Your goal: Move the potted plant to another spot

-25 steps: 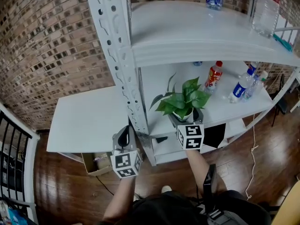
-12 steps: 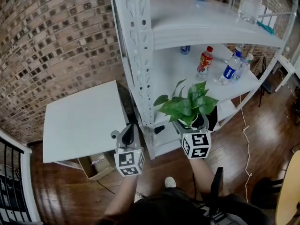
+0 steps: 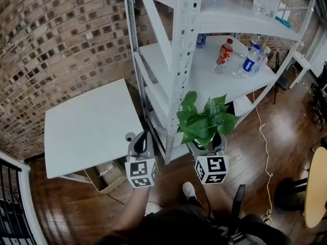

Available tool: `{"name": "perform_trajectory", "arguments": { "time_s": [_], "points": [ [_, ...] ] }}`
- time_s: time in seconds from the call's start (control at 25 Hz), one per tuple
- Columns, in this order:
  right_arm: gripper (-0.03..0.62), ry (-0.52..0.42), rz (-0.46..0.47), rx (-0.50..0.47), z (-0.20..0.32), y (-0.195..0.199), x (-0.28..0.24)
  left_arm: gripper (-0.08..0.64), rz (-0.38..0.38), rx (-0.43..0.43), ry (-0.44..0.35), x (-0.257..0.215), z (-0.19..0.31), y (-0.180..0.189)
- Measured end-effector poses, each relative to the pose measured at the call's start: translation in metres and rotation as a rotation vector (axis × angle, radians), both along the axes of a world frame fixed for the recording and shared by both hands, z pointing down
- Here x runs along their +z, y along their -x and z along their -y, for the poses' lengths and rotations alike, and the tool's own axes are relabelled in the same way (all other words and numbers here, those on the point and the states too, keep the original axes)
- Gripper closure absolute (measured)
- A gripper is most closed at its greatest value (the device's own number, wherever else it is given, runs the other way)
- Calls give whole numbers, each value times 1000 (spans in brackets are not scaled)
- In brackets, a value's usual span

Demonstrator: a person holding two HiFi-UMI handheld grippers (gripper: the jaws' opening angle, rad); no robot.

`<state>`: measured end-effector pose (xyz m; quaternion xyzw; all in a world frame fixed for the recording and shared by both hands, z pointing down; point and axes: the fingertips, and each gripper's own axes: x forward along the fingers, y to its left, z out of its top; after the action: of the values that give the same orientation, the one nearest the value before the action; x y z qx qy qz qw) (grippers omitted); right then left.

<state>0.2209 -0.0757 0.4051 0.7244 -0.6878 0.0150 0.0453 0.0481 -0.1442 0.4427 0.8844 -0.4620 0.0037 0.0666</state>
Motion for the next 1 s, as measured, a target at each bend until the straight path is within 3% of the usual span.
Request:
{"name": "perform_trajectory", "arguments": {
  "time_s": [0.16,0.4,0.76,1.0],
  "points": [
    [123,-45,-1,22,-11,36,-15,546,1,-8,14,6,0,36],
    [123,-69,-3,-100,7,120,-23,546,-26,-67,11,5,6,88],
    [123,-8,7,-304,81,238,33,546,4,-268,16,20,25,208],
    [123,21,-9,-373,128,289,87,546,29,-332,17,45,50,258]
  ]
}}
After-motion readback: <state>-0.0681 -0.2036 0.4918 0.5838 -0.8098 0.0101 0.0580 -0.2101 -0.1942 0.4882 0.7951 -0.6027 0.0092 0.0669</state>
